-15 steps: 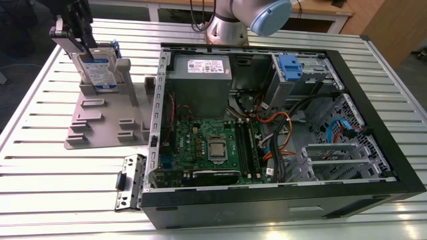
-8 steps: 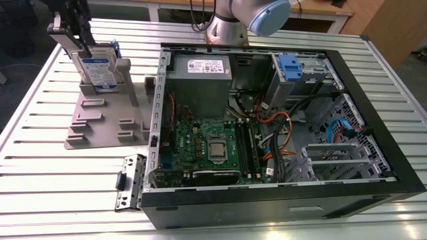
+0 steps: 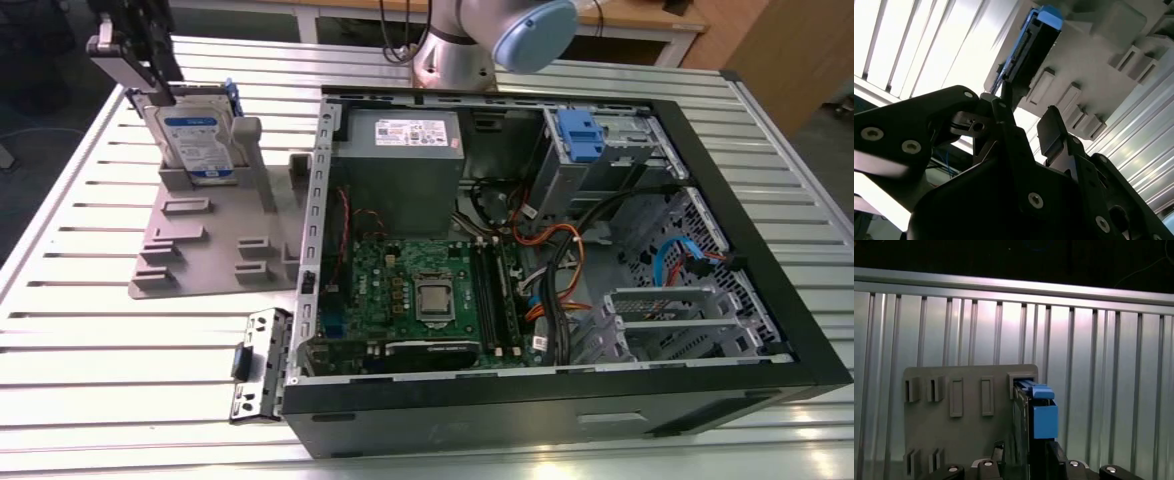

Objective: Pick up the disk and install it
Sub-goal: 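Pick up the disk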

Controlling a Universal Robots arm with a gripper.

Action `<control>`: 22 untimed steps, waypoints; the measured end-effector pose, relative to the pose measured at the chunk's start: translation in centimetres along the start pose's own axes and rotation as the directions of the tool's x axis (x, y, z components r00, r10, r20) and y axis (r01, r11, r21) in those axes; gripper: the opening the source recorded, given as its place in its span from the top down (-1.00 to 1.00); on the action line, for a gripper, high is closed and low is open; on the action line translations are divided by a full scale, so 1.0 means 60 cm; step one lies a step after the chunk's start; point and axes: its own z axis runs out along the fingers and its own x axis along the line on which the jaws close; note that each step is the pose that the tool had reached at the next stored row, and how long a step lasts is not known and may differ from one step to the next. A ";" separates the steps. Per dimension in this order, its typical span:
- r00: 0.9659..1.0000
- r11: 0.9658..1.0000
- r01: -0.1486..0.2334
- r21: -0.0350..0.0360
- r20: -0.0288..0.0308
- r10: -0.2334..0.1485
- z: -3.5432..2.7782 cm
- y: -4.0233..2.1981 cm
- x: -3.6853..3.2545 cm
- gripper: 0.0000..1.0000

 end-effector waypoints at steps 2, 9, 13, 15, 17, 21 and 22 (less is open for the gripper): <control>1.000 1.000 0.000 0.000 0.000 0.000 0.002 0.005 -0.008 0.06; 1.000 1.000 0.000 0.000 -0.004 0.000 0.015 0.013 -0.025 0.06; 1.000 1.000 0.000 -0.001 -0.019 0.000 0.026 0.014 -0.026 0.06; 1.000 1.000 0.000 -0.001 -0.023 0.000 0.032 0.014 -0.025 0.06; 1.000 1.000 0.000 -0.001 -0.023 0.000 0.038 0.015 -0.025 0.06; 1.000 1.000 0.000 -0.001 -0.024 0.000 0.050 0.017 -0.024 0.06; 1.000 1.000 0.000 -0.001 -0.024 0.000 0.053 0.017 -0.024 0.06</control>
